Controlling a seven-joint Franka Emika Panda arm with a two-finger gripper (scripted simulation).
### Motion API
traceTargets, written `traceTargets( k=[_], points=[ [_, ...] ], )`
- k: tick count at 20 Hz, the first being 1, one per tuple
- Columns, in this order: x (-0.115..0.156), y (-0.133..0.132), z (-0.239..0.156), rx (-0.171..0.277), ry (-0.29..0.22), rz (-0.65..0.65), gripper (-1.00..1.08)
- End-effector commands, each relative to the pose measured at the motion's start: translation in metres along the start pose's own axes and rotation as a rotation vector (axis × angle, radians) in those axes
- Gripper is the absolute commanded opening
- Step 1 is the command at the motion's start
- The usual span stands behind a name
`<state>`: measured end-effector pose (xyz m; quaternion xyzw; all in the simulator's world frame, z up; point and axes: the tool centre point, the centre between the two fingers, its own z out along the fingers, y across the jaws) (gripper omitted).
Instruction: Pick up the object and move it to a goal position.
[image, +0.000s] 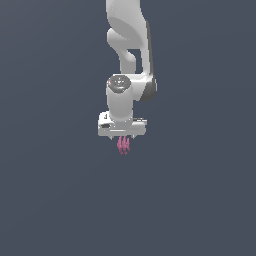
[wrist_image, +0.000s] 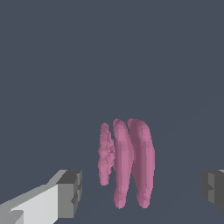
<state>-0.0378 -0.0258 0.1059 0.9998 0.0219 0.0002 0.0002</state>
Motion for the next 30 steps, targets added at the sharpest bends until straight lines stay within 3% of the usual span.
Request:
traceTargets(
  k=[1, 20, 21, 30],
  points=[
    [-0.001, -0.001, 0.003, 0.000, 0.000, -0.007, 1.00],
    [-0.002, -0.001, 0.053, 0.000, 0.000, -0.007, 1.00],
    [-0.002, -0.001, 0.053, 0.000, 0.000, -0.007, -1.00],
    [-0.002, -0.001, 0.053, 0.000, 0.000, -0.007, -1.00]
  ],
)
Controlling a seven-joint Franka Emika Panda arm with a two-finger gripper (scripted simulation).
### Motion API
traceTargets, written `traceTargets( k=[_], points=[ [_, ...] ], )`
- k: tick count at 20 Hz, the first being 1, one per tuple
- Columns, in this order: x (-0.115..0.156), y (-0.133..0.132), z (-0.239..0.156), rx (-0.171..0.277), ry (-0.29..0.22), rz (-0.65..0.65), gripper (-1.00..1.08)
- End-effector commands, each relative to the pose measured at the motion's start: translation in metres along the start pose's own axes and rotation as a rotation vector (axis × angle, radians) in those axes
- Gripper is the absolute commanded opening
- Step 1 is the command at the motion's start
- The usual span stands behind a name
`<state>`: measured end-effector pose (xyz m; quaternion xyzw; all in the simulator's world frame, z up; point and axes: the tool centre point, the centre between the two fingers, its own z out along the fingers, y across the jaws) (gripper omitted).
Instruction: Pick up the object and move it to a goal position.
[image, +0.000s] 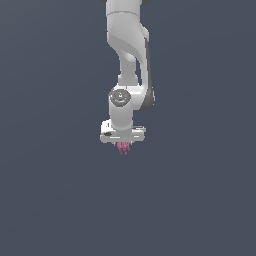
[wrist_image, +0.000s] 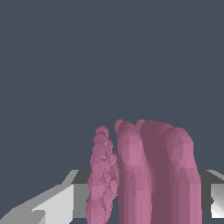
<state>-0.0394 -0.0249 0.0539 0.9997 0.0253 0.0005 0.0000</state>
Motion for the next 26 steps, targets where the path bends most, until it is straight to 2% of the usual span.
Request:
traceTargets(
  k=[1, 9, 26],
  points=[
    [0.000, 0.000, 0.000, 0.000, 0.000, 0.000, -1.00],
    [-0.009, -0.004, -0.010, 0.000, 0.000, 0.000, -1.00],
    [-0.057, -0.027, -0.069, 0.000, -0.001, -0.001, -1.00]
  ],
)
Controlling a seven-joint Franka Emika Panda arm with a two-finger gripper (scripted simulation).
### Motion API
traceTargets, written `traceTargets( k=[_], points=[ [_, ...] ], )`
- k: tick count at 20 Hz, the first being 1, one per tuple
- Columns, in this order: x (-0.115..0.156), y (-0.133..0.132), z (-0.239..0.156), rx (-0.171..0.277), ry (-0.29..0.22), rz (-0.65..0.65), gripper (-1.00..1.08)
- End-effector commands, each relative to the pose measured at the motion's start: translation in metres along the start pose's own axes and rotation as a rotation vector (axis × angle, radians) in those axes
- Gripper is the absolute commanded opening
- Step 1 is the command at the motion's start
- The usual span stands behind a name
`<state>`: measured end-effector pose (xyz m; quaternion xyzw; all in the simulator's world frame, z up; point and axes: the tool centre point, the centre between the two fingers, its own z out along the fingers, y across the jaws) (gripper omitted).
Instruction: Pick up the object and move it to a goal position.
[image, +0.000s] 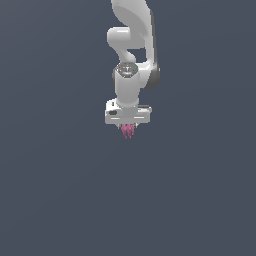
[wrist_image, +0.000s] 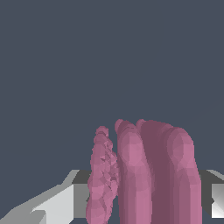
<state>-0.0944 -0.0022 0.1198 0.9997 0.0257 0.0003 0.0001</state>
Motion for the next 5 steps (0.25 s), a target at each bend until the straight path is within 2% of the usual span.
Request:
traceTargets(
  k=[1, 5],
  points=[
    [-0.0040, -0.0018, -0.0050, 0.000, 0.000, 0.000, -1.00],
    [-0.0059, -0.0028, -0.0078, 0.000, 0.000, 0.000, -1.00]
  ],
)
